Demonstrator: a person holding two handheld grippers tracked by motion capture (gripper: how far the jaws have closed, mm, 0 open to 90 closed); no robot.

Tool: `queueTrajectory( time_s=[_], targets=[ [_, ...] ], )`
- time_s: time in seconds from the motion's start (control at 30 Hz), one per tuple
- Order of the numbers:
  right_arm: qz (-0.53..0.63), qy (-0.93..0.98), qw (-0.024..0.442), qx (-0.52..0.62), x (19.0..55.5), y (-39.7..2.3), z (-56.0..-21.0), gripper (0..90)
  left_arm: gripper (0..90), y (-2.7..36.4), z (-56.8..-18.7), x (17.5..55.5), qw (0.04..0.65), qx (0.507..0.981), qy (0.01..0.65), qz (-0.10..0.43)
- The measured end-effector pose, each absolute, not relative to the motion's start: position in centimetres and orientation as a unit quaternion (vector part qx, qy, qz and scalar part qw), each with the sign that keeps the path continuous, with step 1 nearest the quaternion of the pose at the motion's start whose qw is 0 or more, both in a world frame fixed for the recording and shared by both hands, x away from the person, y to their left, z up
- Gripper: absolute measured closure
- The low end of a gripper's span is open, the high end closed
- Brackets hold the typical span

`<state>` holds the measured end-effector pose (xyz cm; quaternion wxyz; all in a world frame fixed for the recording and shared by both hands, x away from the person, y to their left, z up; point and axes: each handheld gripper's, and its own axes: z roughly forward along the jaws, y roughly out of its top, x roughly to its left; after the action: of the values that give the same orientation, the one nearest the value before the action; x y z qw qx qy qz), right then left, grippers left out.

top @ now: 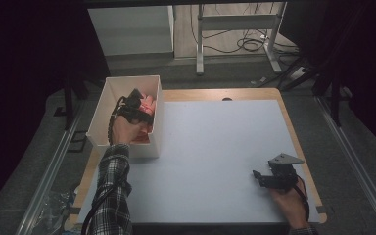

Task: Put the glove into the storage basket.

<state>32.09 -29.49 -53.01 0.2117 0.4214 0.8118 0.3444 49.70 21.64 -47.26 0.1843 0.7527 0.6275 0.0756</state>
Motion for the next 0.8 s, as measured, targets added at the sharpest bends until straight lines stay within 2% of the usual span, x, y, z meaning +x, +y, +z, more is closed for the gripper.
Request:
queueTrajectory(
  time_s=[0.17,0.47,0.8],
  targets=[
    [0.344,0.812,0.212,0.421,32.1,-29.5,-53.0,24.8,4.0,21.3,-46.7,49.6,0.189,0.757,0.621,0.079],
    [0.344,0.812,0.212,0.421,32.1,-29.5,-53.0,24.8,6.4,21.8,-44.9,48.5,0.188,0.755,0.618,0.107],
    [0.345,0.812,0.212,0.421,32.1,-29.5,-53.0,24.9,5.9,22.1,-43.4,47.2,0.22,0.757,0.601,0.134]
  ],
)
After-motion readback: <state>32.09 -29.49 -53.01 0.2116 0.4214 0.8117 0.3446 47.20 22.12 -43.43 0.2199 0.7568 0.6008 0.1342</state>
